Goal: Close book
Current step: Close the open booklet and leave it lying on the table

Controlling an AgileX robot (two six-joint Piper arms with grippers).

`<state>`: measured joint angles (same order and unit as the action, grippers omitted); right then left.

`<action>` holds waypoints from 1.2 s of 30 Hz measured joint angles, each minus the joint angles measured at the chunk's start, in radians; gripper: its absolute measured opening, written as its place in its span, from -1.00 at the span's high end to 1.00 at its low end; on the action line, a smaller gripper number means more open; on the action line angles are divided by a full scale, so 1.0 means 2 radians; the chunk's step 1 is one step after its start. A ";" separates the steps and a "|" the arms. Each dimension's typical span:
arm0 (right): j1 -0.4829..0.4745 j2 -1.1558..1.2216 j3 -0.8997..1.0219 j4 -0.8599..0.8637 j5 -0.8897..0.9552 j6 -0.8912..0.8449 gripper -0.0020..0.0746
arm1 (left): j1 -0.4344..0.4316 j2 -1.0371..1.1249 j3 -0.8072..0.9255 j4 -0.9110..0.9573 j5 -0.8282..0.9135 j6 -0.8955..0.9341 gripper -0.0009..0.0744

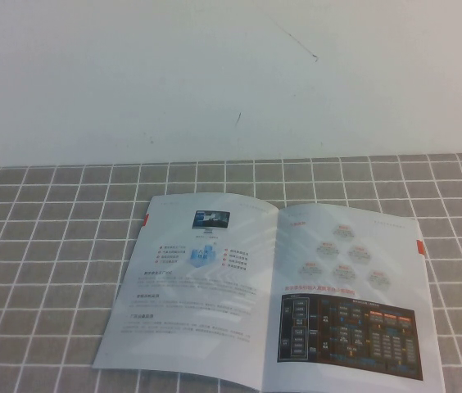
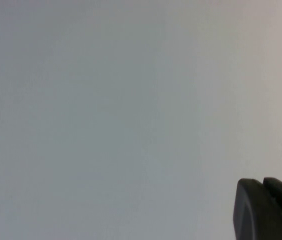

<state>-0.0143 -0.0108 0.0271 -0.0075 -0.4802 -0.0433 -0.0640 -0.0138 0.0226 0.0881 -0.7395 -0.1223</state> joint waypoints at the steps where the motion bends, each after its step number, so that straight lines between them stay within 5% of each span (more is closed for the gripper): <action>1: 0.000 0.000 0.000 0.004 -0.008 0.000 0.95 | 0.000 0.000 0.000 0.001 -0.009 0.000 0.99; 10: 0.000 0.000 0.000 0.001 -0.072 0.003 0.95 | 0.000 0.000 0.000 0.011 -0.056 -0.010 0.99; 17: 0.000 0.000 -0.100 -0.124 0.110 0.069 0.95 | 0.000 0.000 0.000 -0.019 -0.025 -0.062 0.99; 27: 0.000 0.085 -0.231 -0.166 0.180 0.170 0.95 | 0.000 0.016 -0.154 -0.018 0.390 -0.161 0.99; 36: 0.000 0.262 -0.339 -0.167 0.344 0.189 0.95 | 0.000 0.175 -0.272 -0.016 0.584 -0.007 0.99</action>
<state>-0.0143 0.5125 -0.6499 -0.3408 0.2069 0.3347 -0.0640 0.3352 -0.5220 0.0564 0.4284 -0.1366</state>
